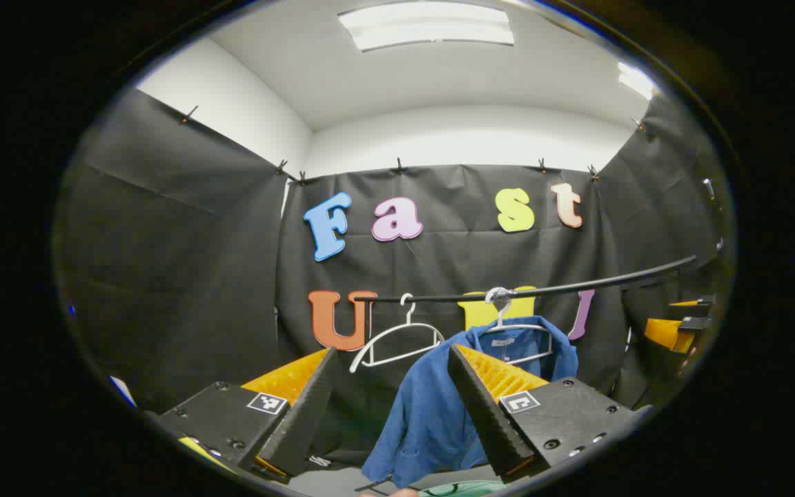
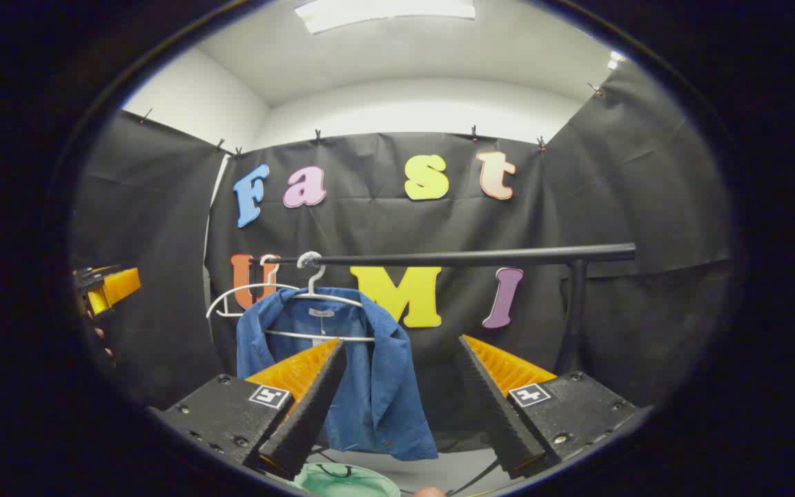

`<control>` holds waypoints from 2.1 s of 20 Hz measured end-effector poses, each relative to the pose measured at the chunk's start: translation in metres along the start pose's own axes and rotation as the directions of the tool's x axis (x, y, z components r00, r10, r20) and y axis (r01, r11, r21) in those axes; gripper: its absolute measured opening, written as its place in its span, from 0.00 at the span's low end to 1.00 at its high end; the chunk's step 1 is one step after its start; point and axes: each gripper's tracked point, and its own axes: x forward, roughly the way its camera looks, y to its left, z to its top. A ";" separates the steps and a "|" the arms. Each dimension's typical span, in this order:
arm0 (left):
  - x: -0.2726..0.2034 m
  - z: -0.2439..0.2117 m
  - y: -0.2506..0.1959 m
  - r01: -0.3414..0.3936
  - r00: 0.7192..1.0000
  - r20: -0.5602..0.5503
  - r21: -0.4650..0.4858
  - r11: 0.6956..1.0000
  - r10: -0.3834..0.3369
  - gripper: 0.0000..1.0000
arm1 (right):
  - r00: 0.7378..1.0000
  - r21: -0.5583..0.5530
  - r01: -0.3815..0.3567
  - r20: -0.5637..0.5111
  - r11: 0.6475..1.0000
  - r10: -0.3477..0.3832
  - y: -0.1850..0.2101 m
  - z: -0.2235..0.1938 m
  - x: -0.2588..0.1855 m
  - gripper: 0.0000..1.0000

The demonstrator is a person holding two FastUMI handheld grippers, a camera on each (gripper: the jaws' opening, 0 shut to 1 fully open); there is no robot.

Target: Grasp the clothes on the hanger with both hands and then place them into the laundry hamper below.

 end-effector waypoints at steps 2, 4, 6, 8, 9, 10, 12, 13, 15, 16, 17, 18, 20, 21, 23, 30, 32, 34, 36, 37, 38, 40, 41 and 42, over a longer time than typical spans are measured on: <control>0.003 -0.008 -0.008 0.001 1.000 -0.020 -0.016 1.000 -0.001 0.92 | 1.000 0.010 -0.018 -0.019 1.000 0.018 -0.003 -0.002 0.008 1.00; 0.005 -0.014 -0.013 0.006 0.999 -0.039 -0.032 0.999 -0.008 0.92 | 1.000 0.008 -0.006 -0.023 1.000 0.006 -0.006 -0.001 0.010 1.00; 0.008 -0.022 -0.015 0.009 0.998 -0.060 -0.044 0.999 -0.012 0.96 | 1.000 -0.010 0.012 -0.019 1.000 -0.012 -0.006 0.003 0.010 1.00; 0.012 -0.028 -0.018 0.023 0.997 -0.079 -0.049 0.999 -0.026 0.92 | 0.999 -0.036 0.034 -0.009 0.999 -0.034 -0.004 0.006 0.015 1.00; 0.013 -0.030 -0.019 0.029 0.996 -0.081 -0.046 0.999 -0.032 1.00 | 0.999 -0.045 0.045 -0.014 0.998 -0.046 -0.004 0.007 0.020 0.99; 0.015 -0.030 -0.021 0.036 0.996 -0.079 -0.041 0.999 -0.039 1.00 | 0.999 -0.045 0.046 -0.020 0.998 -0.047 -0.004 0.007 0.027 0.99; 0.017 -0.028 -0.024 0.047 0.997 -0.064 -0.024 0.999 -0.048 1.00 | 0.999 -0.029 0.032 -0.022 0.999 -0.032 0.004 0.011 0.030 0.99; 0.019 -0.026 -0.024 0.051 0.997 -0.056 -0.015 0.999 -0.052 1.00 | 0.999 -0.021 0.030 -0.019 0.999 -0.031 0.007 0.013 0.030 1.00; 0.023 -0.025 -0.025 0.059 0.997 -0.046 0.005 0.998 -0.058 1.00 | 0.999 -0.013 0.035 -0.006 0.999 -0.035 0.013 0.016 0.033 0.99; 0.026 -0.026 -0.027 0.063 0.997 -0.048 0.009 0.998 -0.063 1.00 | 0.999 -0.012 0.040 -0.010 0.999 -0.040 0.014 0.012 0.034 0.99; 0.028 -0.030 -0.029 0.070 0.996 -0.055 0.009 0.998 -0.069 1.00 | 0.999 -0.011 0.045 -0.023 0.999 -0.046 0.016 0.007 0.036 0.99; 0.030 -0.035 -0.029 0.075 0.995 -0.065 0.004 0.997 -0.075 1.00 | 0.998 -0.004 0.048 -0.039 0.999 -0.049 0.019 0.000 0.038 0.99; 0.032 -0.044 -0.028 0.087 0.992 -0.092 -0.011 0.996 -0.088 1.00 | 0.996 0.014 0.061 -0.067 0.998 -0.060 0.025 -0.011 0.043 0.99; 0.033 -0.048 -0.029 0.096 0.989 -0.107 -0.024 0.995 -0.098 1.00 | 0.994 0.023 0.072 -0.079 0.997 -0.070 0.027 -0.016 0.045 0.99; 0.037 -0.062 -0.032 0.115 0.983 -0.137 -0.057 0.992 -0.122 1.00 | 0.989 0.030 0.103 -0.106 0.994 -0.100 0.028 -0.028 0.052 0.99; 0.056 -0.099 -0.069 0.199 0.951 -0.217 -0.115 0.973 -0.220 1.00 | 0.967 0.053 0.164 -0.207 0.985 -0.150 0.030 -0.073 0.083 0.99; 0.064 -0.116 -0.083 0.205 0.943 -0.243 -0.111 0.972 -0.227 1.00 | 0.959 0.055 0.160 -0.244 0.986 -0.142 0.028 -0.091 0.098 0.99; 0.072 -0.132 -0.095 0.198 0.937 -0.269 -0.111 0.974 -0.221 1.00 | 0.952 0.064 0.145 -0.279 0.987 -0.122 0.026 -0.110 0.117 0.99; 0.082 -0.150 -0.106 0.186 0.929 -0.302 -0.115 0.976 -0.212 1.00 | 0.940 0.073 0.140 -0.323 0.987 -0.109 0.021 -0.128 0.135 0.99; 0.087 -0.157 -0.112 0.182 0.925 -0.318 -0.117 0.976 -0.210 1.00 | 0.935 0.081 0.134 -0.340 0.988 -0.099 0.019 -0.135 0.144 0.99; 0.093 -0.163 -0.117 0.179 0.921 -0.330 -0.119 0.977 -0.208 1.00 | 0.929 0.088 0.130 -0.359 0.988 -0.090 0.017 -0.144 0.154 0.99; 0.105 -0.176 -0.123 0.163 0.915 -0.355 -0.107 0.981 -0.191 1.00 | 0.914 0.096 0.119 -0.399 0.988 -0.071 0.014 -0.161 0.175 0.99; 0.113 -0.184 -0.125 0.151 0.913 -0.368 -0.095 0.984 -0.176 0.96 | 0.906 0.101 0.111 -0.420 0.989 -0.059 0.013 -0.169 0.184 0.99; 0.118 -0.193 -0.126 0.138 0.908 -0.387 -0.087 0.987 -0.161 1.00 | 0.897 0.105 0.111 -0.439 0.988 -0.054 0.011 -0.176 0.190 0.99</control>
